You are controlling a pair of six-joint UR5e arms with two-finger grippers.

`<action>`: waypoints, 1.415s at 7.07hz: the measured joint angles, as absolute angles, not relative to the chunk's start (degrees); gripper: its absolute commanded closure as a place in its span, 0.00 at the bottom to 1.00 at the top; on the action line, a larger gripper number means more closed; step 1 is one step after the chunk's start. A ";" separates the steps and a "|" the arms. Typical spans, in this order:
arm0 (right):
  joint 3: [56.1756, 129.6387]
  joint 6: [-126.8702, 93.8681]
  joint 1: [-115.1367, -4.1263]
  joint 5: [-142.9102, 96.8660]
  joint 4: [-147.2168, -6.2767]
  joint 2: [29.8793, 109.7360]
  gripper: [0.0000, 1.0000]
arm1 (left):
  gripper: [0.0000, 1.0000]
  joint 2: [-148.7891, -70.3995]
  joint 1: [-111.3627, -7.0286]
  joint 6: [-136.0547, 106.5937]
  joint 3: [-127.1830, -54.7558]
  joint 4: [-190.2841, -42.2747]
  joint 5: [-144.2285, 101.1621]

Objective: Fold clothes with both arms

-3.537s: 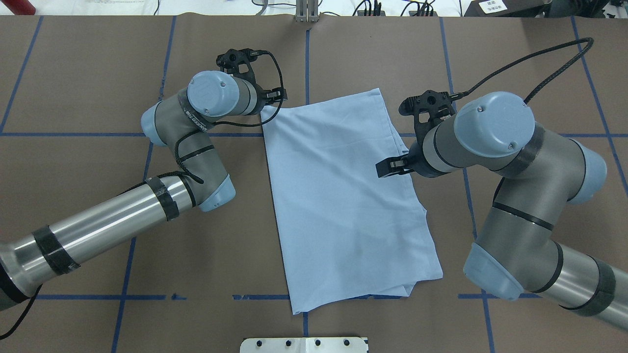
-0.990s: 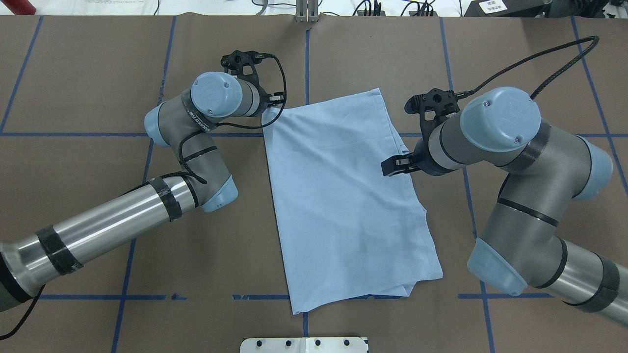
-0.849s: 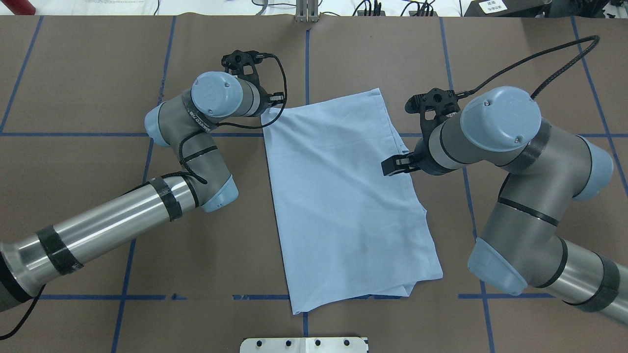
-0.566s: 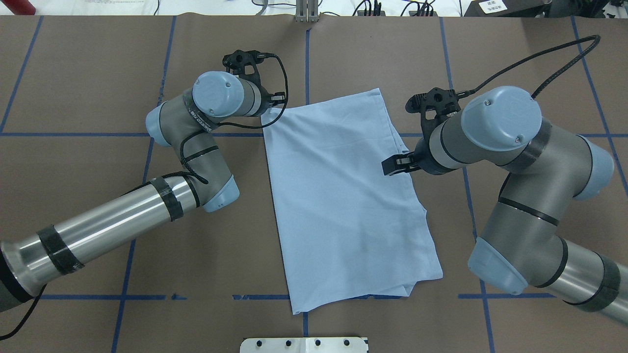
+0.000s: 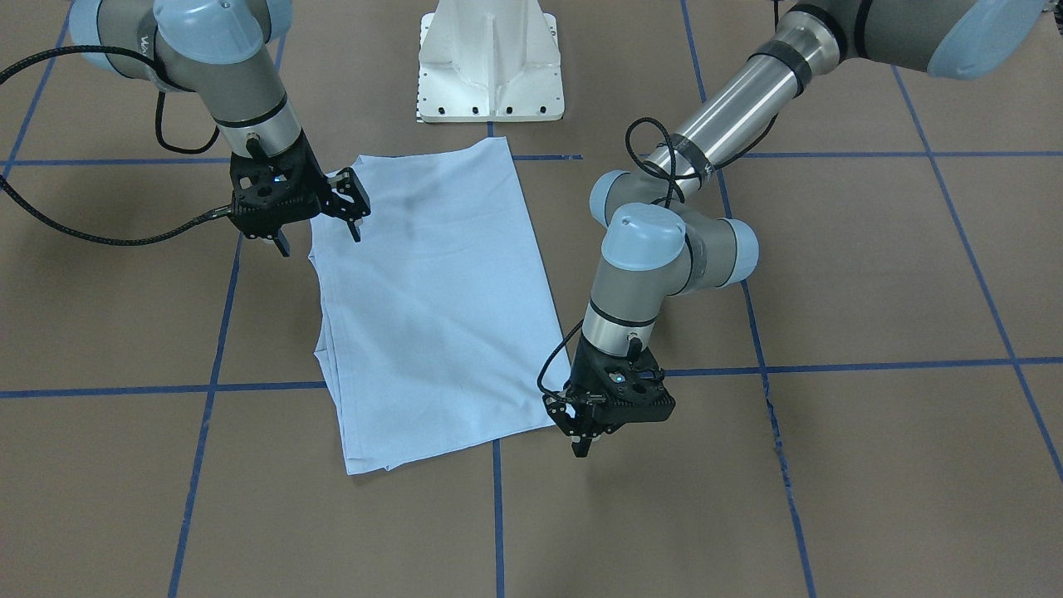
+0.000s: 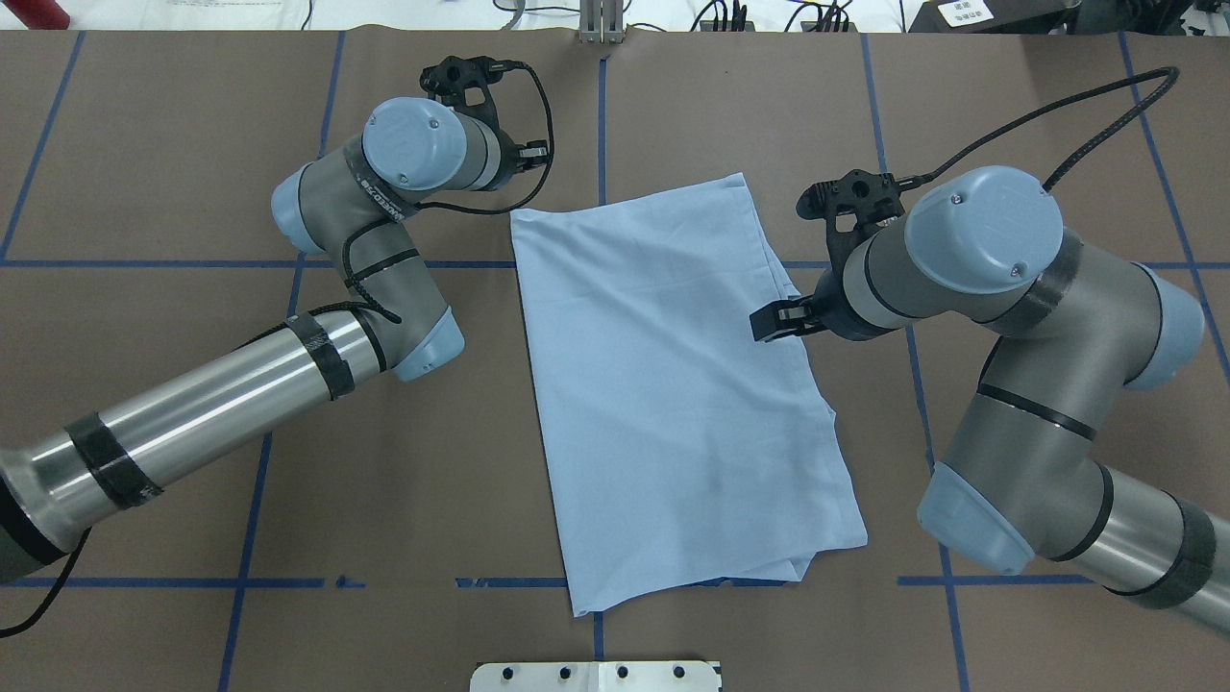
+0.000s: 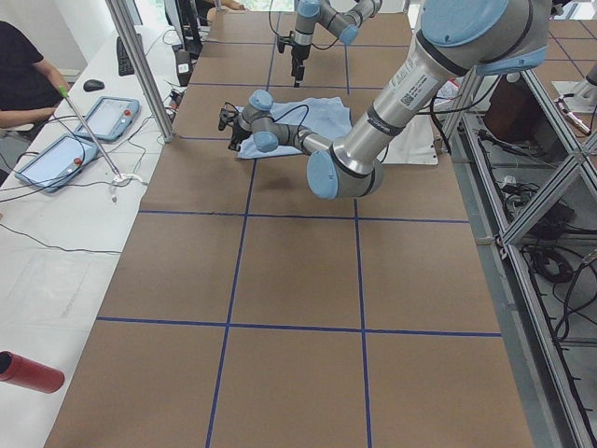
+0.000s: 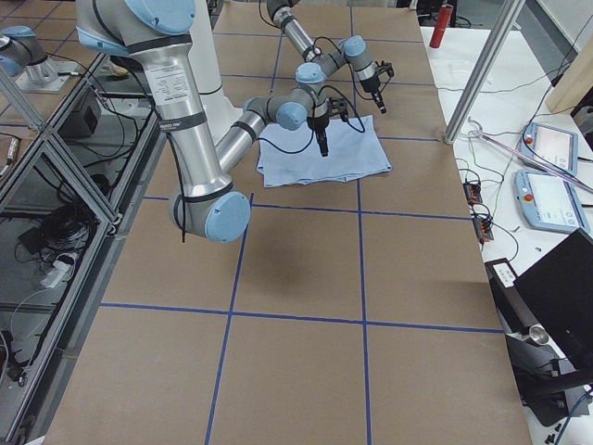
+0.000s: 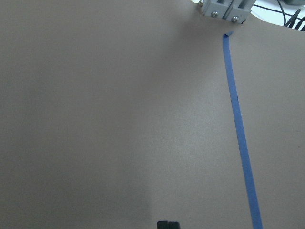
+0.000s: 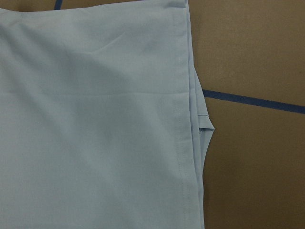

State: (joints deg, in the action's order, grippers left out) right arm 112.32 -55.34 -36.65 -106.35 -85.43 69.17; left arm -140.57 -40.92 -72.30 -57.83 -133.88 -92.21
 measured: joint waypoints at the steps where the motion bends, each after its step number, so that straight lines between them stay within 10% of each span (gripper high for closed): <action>1: 112.25 -55.36 -36.67 -106.35 -85.43 69.22 0.00 | 0.01 -140.82 -41.54 -72.25 -57.11 -133.88 -92.11; 5: 112.28 -55.43 -36.65 -106.37 -85.43 69.56 0.00 | 0.00 -140.76 -42.11 -72.38 -59.13 -132.67 -98.69; 10: 113.05 -56.72 -36.79 -110.44 -85.43 70.89 0.00 | 0.01 -125.19 -40.18 -83.48 -91.66 -111.93 -115.97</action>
State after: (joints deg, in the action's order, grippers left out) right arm 113.05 -56.72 -36.79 -110.44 -85.43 70.89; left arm -125.19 -40.18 -83.48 -91.66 -111.93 -115.97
